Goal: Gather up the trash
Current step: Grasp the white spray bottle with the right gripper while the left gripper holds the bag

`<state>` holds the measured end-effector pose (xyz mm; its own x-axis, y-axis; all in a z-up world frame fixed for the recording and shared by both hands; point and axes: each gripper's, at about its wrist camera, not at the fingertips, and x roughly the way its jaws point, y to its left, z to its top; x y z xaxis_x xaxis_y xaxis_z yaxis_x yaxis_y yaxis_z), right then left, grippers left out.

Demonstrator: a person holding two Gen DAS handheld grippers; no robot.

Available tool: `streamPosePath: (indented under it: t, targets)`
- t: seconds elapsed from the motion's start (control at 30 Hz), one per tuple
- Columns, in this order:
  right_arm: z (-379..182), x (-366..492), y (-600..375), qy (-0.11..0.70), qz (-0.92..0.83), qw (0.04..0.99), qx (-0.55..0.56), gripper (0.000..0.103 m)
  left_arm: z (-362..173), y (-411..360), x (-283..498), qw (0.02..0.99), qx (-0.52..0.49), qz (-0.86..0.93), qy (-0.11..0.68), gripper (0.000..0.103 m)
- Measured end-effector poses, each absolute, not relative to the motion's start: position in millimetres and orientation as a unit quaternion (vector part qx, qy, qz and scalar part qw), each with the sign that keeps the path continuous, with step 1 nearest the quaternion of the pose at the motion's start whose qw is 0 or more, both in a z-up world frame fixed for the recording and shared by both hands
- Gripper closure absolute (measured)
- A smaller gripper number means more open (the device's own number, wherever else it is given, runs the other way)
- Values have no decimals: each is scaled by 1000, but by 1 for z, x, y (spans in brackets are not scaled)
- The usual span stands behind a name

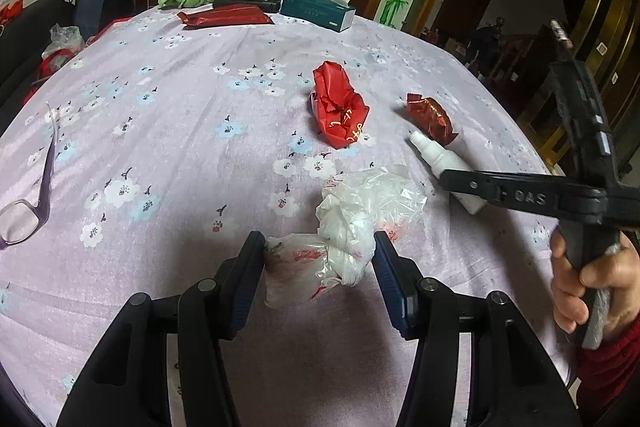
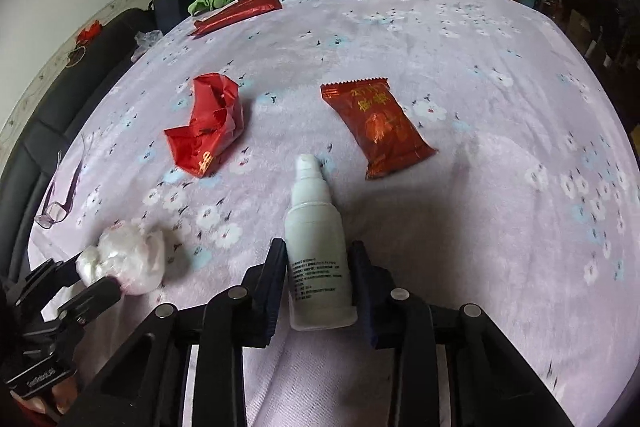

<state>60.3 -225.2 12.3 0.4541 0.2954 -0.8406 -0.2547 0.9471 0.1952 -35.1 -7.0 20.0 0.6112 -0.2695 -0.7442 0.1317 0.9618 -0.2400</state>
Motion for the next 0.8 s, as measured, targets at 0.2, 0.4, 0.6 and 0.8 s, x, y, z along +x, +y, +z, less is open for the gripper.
streamPosePath:
  t: [0.2,0.4,0.6,0.8]
  targets:
    - [32,9,-236,457,158,873,57,71,19,-14,-33,894,-66,-107,430,50]
    - [41,-28,-240,428,141,891,56,71,14,-26,-27,892,-47,-99,438,47]
    - [40,-51,-246,417,135,895,80,71,15,-29,-28,899,-35,-87,427,51]
    - [45,-73,-248,387,118,910,85,71,28,-25,-56,920,-53,-75,380,52]
